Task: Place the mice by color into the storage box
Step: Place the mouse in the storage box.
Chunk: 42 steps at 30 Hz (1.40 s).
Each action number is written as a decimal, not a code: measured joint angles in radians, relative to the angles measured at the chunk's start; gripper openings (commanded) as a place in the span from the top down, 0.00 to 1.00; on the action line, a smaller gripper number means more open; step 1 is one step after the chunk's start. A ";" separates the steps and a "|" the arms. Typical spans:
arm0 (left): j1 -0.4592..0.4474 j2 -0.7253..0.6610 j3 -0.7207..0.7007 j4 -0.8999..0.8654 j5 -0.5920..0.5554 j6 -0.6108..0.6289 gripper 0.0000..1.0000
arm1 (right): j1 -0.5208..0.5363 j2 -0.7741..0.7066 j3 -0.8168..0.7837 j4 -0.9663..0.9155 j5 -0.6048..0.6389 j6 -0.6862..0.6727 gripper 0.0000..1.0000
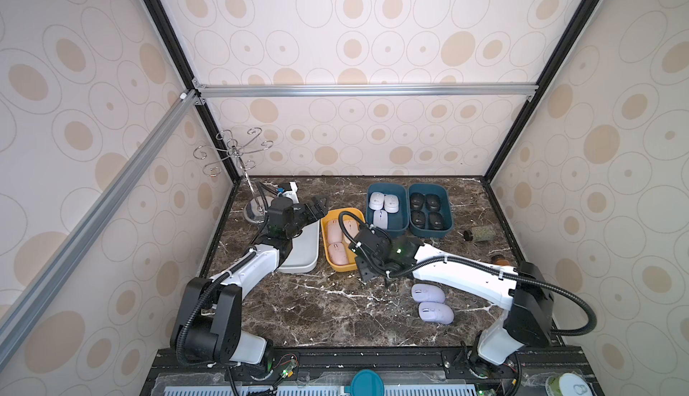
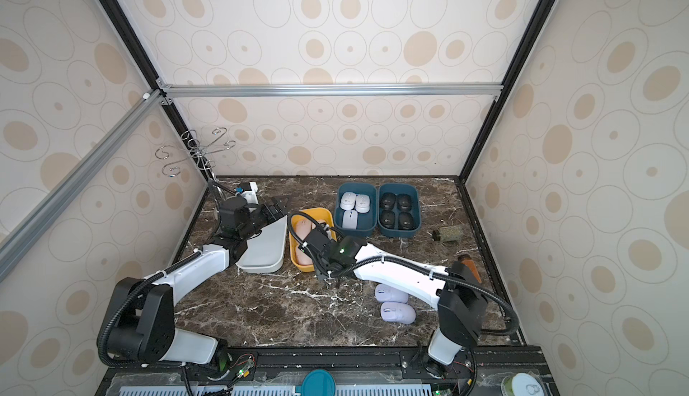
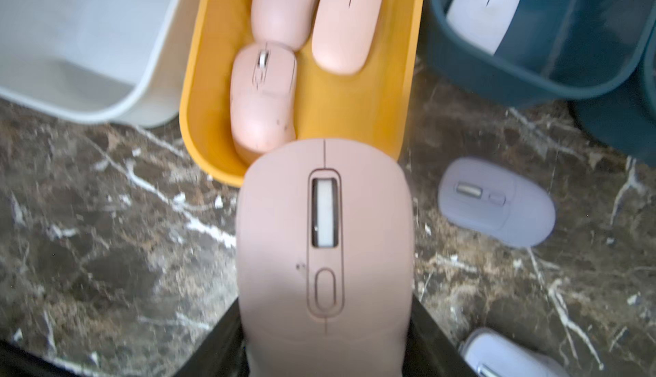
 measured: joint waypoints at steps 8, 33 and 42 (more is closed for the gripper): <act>0.008 -0.001 0.000 -0.012 -0.012 0.005 0.00 | -0.117 0.258 0.182 0.023 -0.044 -0.097 0.50; 0.016 -0.001 0.000 -0.013 -0.010 0.005 0.00 | -0.134 0.449 0.284 -0.030 -0.121 -0.024 0.48; 0.017 -0.002 0.001 -0.013 -0.010 0.005 0.00 | -0.135 0.489 0.328 -0.062 -0.124 -0.019 0.40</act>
